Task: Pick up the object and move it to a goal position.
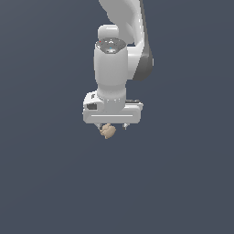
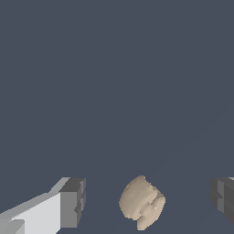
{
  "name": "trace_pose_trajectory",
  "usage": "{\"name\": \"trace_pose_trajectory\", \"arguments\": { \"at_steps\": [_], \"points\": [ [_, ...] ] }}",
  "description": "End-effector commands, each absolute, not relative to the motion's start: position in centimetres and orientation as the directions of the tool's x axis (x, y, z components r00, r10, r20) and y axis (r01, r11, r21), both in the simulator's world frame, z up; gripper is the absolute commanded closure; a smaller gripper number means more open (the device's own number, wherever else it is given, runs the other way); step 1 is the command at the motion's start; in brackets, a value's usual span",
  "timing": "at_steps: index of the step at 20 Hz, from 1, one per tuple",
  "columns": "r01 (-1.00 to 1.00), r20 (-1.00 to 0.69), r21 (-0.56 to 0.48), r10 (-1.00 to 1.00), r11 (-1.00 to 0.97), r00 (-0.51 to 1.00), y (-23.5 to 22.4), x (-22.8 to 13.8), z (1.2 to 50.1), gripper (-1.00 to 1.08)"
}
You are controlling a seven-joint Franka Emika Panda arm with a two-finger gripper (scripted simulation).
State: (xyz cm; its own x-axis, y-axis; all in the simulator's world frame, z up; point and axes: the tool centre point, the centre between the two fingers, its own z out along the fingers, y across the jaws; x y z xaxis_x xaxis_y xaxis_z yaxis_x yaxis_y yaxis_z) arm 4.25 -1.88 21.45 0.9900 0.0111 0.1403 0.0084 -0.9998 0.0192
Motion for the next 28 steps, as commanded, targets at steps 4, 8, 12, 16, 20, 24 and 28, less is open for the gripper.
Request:
{"name": "trace_pose_trajectory", "arguments": {
  "at_steps": [4, 8, 12, 16, 20, 24, 28],
  "points": [
    [0.003, 0.142, 0.018, 0.006, -1.000, 0.990, -2.3, 4.3, 21.7, -0.92],
    [-0.006, 0.148, 0.014, -0.003, -1.000, 0.989, -3.6, 4.5, 22.5, -0.92],
    [-0.002, 0.150, 0.014, 0.000, -1.000, 0.989, -3.8, 4.5, 22.8, -0.92],
    [-0.014, 0.147, 0.012, -0.012, -1.000, 0.989, -3.7, 4.4, 22.4, -0.92],
    [-0.053, 0.140, 0.005, -0.051, -0.999, 0.989, -3.8, 4.0, 21.6, -0.92],
    [-0.113, 0.126, -0.004, -0.113, -0.994, 0.986, -3.9, 3.3, 20.4, -0.92],
    [-0.197, 0.108, -0.014, -0.197, -0.980, 0.974, -4.0, 2.3, 18.7, -0.92]
  ]
}}
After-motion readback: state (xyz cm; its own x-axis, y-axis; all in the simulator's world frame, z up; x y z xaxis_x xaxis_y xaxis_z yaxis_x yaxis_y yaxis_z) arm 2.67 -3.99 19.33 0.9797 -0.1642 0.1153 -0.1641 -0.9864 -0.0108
